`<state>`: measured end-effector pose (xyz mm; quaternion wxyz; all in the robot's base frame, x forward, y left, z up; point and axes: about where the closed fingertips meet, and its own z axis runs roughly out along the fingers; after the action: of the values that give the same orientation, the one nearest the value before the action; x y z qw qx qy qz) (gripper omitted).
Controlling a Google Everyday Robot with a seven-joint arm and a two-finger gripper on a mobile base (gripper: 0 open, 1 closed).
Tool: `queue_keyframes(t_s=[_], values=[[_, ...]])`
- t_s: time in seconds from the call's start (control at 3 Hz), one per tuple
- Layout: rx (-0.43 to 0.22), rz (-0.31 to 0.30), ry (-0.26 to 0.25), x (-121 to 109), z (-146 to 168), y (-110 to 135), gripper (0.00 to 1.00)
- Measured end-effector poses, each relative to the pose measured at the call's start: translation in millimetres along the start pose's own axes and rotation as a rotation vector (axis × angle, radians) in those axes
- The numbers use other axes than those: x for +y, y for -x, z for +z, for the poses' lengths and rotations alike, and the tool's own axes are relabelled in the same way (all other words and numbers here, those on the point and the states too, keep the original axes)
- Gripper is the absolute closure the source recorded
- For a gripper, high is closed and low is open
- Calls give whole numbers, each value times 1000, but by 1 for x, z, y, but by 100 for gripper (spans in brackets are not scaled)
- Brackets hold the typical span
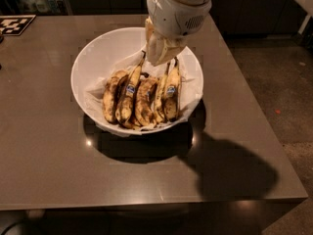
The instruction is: Pick banana from white bowl
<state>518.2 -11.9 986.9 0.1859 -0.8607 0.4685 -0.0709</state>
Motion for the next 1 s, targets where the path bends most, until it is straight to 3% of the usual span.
queue_keyframes(t_s=[1.0], values=[[0,0,0,0,0,0,13]])
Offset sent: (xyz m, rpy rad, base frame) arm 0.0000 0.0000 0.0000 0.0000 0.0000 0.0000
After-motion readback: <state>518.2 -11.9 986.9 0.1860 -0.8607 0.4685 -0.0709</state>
